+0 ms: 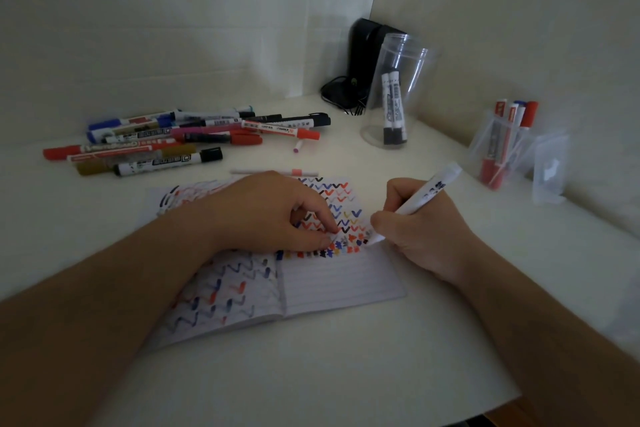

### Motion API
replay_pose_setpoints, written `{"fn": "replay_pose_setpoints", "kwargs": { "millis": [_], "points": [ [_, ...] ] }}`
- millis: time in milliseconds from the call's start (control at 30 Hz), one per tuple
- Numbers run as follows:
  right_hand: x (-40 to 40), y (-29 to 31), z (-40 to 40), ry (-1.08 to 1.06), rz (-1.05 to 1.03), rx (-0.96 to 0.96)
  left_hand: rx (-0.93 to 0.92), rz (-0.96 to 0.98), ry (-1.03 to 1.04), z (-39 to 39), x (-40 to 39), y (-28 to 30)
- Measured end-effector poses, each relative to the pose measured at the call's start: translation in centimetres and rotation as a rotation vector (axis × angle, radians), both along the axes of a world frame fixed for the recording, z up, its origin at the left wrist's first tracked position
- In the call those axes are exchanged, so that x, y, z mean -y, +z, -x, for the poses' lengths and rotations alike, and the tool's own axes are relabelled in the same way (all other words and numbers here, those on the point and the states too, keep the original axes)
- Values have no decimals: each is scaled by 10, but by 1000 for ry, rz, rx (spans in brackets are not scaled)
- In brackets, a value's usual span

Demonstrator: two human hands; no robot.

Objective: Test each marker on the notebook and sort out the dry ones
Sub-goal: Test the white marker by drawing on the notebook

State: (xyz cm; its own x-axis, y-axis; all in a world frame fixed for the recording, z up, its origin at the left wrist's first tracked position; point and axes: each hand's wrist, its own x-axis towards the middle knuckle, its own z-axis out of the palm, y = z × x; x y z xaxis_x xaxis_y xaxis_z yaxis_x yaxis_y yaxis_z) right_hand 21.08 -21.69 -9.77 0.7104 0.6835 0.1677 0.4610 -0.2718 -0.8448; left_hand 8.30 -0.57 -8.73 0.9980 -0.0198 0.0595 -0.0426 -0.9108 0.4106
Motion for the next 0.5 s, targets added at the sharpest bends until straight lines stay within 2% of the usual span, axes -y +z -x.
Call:
{"fn": "replay_pose_setpoints", "kwargs": {
  "millis": [500],
  "points": [
    [0, -1, -2, -13, -4, 12, 3, -4, -7, 0, -1, -2]
  ]
}}
